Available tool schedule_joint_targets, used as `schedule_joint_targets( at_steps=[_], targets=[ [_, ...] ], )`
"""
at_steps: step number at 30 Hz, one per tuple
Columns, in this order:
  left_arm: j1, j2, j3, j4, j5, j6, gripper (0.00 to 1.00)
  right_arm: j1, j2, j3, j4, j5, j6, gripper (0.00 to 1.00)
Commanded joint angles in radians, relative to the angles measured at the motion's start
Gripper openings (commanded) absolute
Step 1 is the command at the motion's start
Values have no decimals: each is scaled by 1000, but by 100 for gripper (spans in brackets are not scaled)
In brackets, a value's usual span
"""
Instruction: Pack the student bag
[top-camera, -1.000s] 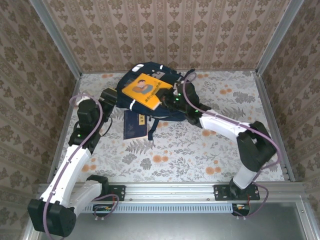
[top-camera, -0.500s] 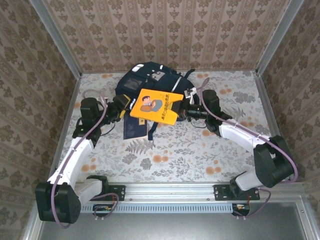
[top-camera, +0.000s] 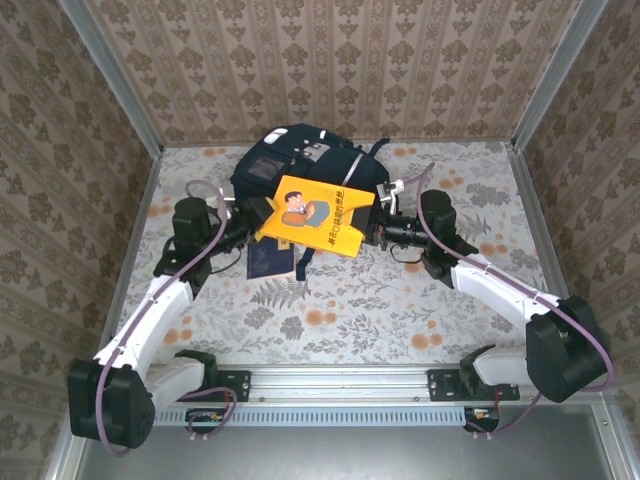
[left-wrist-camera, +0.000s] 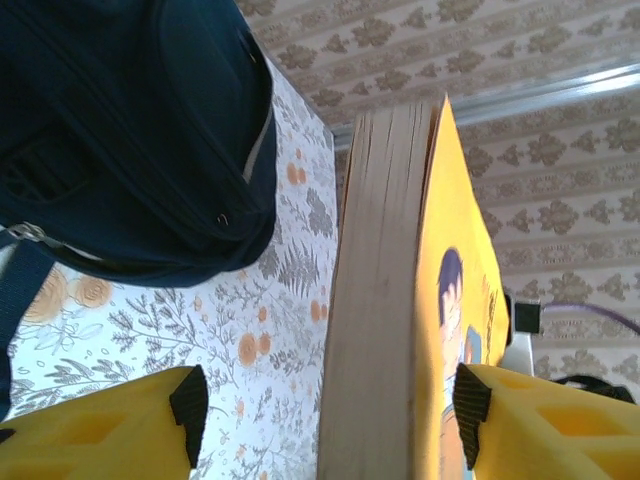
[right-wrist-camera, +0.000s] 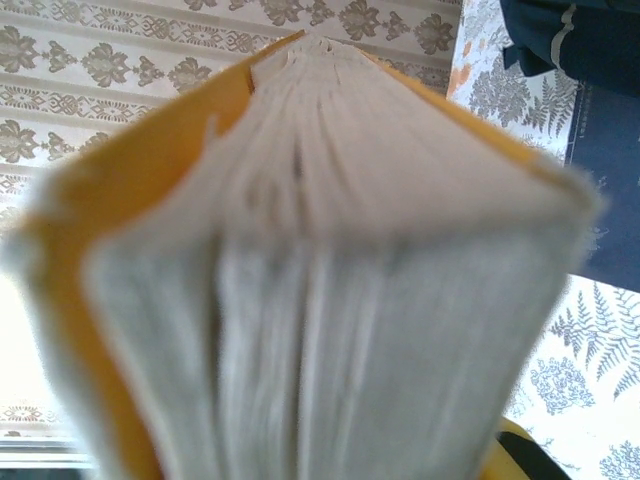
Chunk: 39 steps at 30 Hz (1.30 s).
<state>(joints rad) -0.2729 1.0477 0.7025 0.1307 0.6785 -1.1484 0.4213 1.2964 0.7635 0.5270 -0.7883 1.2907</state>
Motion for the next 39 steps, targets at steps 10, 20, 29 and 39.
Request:
schedule_joint_targets(
  at_steps=[10,20,29,39],
  targets=[
    [-54,-67,-75,215,-89,-106,13,-11,-18,-26,140,100,105,15],
    [-59,-121,-163,288,-177,-150,0,-9,-49,-79,278,157,193,56],
    [-84,-102,-171,357,-191,-182,0,27,-1,-84,332,190,203,46],
    [-104,-71,-169,397,-177,-206,0,59,58,-52,355,207,197,37]
  ],
)
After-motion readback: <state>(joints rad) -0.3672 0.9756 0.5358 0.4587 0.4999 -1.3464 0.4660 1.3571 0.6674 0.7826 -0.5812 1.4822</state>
